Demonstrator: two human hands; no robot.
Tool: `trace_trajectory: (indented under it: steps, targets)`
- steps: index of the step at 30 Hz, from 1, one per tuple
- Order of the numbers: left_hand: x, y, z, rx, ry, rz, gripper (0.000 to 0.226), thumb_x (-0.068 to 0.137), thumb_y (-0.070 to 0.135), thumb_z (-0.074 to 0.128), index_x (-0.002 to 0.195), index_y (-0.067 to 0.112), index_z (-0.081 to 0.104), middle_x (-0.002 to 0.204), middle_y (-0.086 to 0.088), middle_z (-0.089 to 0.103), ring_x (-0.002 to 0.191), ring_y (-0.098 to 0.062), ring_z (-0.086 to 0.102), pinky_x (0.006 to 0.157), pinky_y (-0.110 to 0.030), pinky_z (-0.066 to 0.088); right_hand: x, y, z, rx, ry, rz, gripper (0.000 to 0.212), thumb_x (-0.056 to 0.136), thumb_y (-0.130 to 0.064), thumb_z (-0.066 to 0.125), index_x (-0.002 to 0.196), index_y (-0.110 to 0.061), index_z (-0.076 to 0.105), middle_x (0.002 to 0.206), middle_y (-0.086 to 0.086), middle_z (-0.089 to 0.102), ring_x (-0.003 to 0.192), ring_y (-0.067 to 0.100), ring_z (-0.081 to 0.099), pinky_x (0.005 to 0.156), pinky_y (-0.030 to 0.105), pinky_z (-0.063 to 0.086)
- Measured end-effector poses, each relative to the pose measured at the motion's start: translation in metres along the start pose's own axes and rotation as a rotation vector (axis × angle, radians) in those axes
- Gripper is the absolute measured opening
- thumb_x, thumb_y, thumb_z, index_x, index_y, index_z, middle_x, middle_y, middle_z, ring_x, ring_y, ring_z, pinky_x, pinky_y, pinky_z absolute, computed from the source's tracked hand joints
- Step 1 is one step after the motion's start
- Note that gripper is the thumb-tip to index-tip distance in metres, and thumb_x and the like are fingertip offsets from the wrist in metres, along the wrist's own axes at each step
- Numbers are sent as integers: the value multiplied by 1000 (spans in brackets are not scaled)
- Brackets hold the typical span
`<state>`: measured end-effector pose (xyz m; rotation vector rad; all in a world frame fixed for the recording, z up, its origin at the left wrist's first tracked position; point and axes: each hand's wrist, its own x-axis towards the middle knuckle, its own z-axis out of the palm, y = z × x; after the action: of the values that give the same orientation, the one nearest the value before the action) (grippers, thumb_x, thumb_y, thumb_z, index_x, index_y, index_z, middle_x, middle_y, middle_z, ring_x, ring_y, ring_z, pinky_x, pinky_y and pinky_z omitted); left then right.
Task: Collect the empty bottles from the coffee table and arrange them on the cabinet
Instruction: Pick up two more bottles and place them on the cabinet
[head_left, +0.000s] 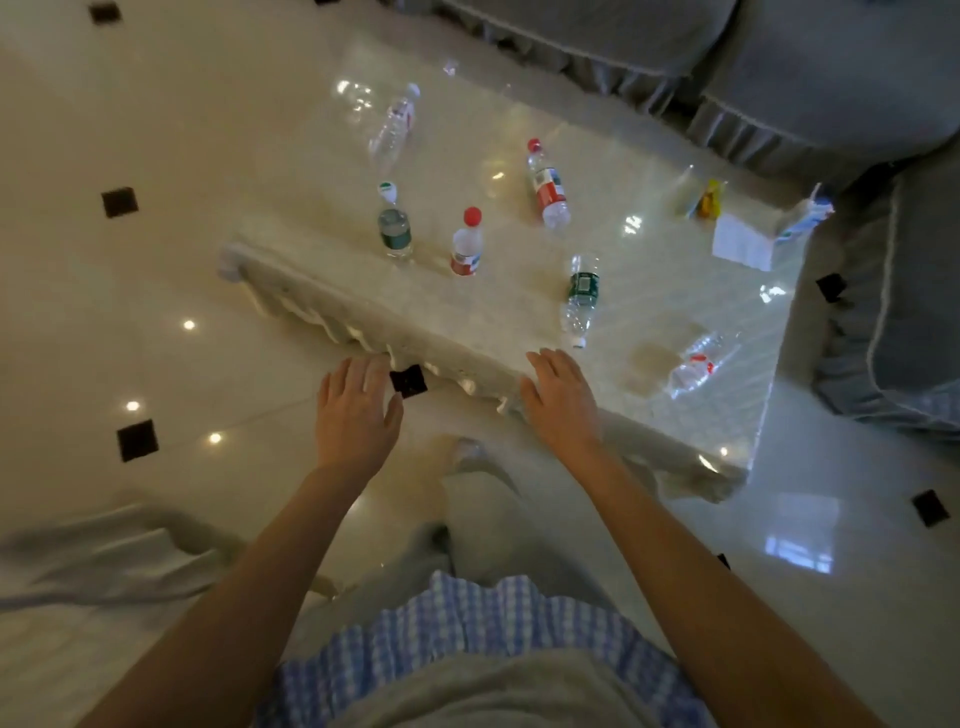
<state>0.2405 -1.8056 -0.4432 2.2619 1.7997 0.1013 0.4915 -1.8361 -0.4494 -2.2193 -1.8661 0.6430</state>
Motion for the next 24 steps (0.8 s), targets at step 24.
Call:
trace_trajectory:
  steps: [24]
  targets:
    - [110, -232, -69, -55, 123, -363, 47, 90, 28, 55, 131, 6, 49, 135, -20, 50, 127, -38, 42, 104, -52, 35, 226, -228, 61, -32, -194, -217, 44, 99, -33, 39, 139, -14, 41, 148, 7, 37, 138, 23, 30, 113, 41, 29]
